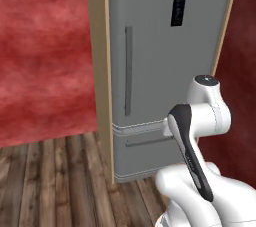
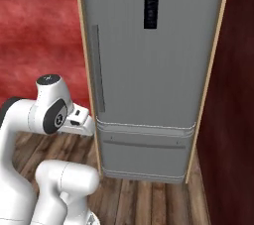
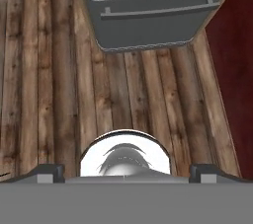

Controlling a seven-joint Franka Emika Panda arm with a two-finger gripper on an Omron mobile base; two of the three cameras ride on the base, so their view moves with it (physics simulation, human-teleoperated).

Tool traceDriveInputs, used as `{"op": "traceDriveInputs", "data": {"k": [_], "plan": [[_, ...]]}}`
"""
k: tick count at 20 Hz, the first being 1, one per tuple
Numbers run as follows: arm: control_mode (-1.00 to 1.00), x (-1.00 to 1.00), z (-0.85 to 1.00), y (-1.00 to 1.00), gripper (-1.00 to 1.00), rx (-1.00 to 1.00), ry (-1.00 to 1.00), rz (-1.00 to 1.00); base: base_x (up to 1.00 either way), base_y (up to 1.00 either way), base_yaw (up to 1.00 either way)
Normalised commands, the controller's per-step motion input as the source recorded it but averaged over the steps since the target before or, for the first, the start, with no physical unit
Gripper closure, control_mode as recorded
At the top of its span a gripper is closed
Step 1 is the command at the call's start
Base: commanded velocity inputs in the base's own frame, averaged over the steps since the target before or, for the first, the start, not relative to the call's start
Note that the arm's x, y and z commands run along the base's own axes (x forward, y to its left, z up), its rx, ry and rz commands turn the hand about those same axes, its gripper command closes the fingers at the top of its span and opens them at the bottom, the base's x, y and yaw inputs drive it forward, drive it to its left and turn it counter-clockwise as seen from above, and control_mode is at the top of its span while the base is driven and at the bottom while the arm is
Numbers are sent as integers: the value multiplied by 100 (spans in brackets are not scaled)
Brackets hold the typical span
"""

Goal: Place one of the steaks on the plate and the other in the bowl. Then place the bowl in the fridge.

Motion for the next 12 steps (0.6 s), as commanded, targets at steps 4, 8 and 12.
{"op": "traceDriveInputs", "data": {"k": [4, 8, 12], "plan": [[100, 0, 0, 0, -100, 0, 0, 0, -2, 1, 0], [100, 0, 0, 0, -100, 0, 0, 0, 9, 41, 0], [100, 0, 0, 0, -100, 0, 0, 0, 5, 70, -3]]}}
